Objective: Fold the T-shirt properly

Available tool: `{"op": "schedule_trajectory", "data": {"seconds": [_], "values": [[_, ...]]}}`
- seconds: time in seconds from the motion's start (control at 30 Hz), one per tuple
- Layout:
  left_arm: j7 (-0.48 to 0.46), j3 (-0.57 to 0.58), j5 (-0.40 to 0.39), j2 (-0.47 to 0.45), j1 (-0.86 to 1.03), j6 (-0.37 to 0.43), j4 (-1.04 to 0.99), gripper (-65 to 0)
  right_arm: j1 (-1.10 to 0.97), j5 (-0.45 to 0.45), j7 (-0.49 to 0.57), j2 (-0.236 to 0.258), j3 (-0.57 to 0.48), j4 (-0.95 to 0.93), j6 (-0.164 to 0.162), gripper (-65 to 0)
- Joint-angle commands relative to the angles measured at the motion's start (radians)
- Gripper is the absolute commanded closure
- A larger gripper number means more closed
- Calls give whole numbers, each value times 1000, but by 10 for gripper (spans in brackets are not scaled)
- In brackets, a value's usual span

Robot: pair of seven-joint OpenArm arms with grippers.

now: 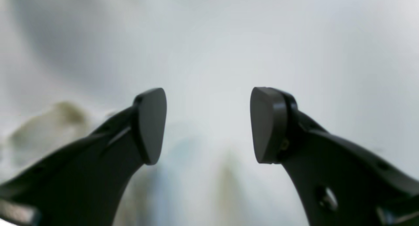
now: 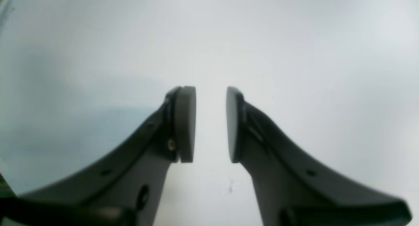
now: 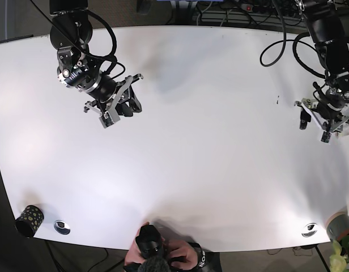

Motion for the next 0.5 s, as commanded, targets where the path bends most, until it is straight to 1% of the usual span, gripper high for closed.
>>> {"op": "schedule_trajectory", "data": {"seconds": [0.0,0.07,0.13,0.23,0.33,0.4,0.47], "values": [[-19,-5,-13,-14,-13,1,51,-371,-13,27,20,8,8,51,9,-144],[-19,-21,-19,-14,-3,0,88,-371,-20,27,20,7,8,70,4,-144],[-19,-35,-52,-14,23,0,122,-371,-28,24,20,-10,8,88,3,-144],[-21,-42,-137,-14,51,4,153,-371,-43,-28,36,-49,11,111,1,-144],[-58,-32,-169,-12,60,6,154,-368,-48,-128,95,-92,14,111,-1,-144],[-155,4,-166,22,73,9,150,-367,-50,-263,184,-138,23,106,-1,-144],[-228,19,-166,40,85,26,150,-367,-51,-356,243,-164,28,90,-1,-144]]}}
